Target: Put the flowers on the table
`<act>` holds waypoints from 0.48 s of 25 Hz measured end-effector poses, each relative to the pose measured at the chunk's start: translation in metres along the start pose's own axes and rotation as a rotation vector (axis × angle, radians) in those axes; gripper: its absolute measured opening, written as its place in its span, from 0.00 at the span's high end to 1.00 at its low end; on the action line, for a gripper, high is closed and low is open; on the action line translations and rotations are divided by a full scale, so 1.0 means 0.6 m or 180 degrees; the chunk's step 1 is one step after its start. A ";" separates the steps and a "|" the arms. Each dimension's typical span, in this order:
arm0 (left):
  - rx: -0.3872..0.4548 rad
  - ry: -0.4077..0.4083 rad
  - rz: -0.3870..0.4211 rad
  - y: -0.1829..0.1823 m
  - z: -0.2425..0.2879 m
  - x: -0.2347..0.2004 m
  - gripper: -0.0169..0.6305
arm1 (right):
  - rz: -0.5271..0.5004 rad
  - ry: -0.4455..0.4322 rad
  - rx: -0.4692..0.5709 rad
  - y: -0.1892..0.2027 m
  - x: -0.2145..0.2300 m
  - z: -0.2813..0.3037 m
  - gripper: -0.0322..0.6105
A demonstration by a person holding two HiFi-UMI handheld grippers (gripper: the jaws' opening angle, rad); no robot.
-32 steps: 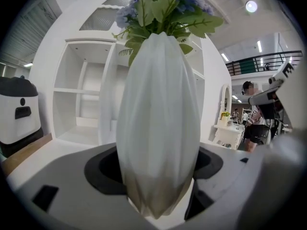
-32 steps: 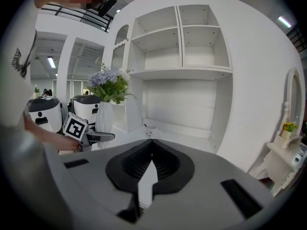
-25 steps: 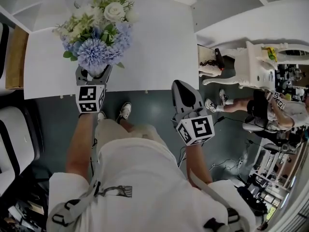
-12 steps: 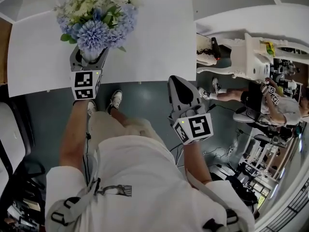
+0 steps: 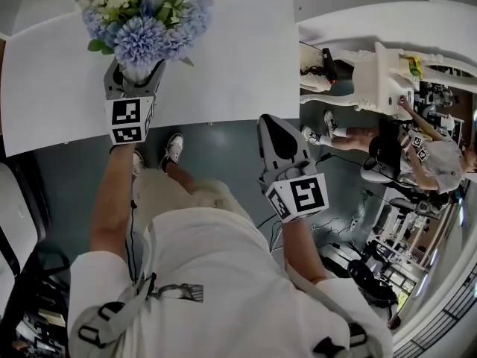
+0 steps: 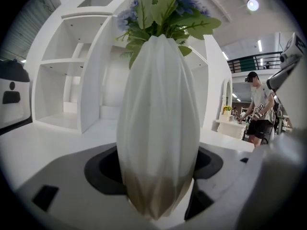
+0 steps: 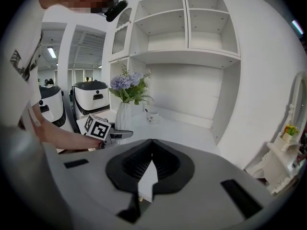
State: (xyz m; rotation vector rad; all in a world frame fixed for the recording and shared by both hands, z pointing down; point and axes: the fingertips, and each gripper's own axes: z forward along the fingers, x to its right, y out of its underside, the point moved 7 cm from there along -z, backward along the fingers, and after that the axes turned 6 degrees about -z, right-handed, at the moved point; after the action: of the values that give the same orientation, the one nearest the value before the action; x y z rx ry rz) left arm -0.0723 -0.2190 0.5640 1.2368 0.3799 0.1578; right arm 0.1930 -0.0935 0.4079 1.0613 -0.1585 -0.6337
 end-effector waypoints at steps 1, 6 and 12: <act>0.0016 -0.0004 0.0014 0.000 0.001 0.000 0.40 | 0.0002 0.0003 0.0003 0.002 -0.001 -0.001 0.94; 0.0115 0.0034 0.0119 -0.003 -0.001 -0.007 0.40 | 0.0009 0.0048 0.0014 -0.003 -0.005 -0.002 0.94; 0.0088 0.0037 0.0064 -0.015 -0.024 0.003 0.40 | 0.0043 0.0048 0.0047 -0.017 -0.002 -0.027 0.94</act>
State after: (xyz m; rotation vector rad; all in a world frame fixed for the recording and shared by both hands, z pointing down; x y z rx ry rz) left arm -0.0764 -0.2088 0.5510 1.2678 0.3808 0.1774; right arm 0.1943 -0.0839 0.3915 1.0782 -0.1572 -0.6131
